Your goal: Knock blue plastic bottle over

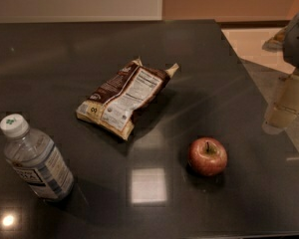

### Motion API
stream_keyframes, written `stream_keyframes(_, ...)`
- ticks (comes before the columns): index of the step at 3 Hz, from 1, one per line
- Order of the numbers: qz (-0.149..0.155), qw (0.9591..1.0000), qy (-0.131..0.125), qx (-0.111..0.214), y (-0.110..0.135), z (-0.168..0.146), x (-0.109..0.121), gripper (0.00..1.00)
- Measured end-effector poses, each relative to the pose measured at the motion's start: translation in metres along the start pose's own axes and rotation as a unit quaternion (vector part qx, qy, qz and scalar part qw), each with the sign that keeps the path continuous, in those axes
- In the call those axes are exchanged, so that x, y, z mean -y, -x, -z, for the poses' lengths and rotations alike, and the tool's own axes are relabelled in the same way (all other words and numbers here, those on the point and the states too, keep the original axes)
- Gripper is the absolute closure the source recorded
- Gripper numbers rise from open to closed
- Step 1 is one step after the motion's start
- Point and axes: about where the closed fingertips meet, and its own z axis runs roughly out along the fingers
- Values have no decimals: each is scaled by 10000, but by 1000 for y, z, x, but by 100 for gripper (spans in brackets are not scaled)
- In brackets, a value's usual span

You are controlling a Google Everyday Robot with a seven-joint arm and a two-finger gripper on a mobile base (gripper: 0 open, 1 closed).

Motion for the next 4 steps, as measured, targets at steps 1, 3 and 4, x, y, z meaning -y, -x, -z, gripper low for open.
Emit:
stream_keyframes(1,0,10000,0,0,0,0,0,0)
stream_keyframes(3,139,9940,705,824,38,-8,4,0)
stream_keyframes(4,345,9819,1131,1482,82,-16,-4,0)
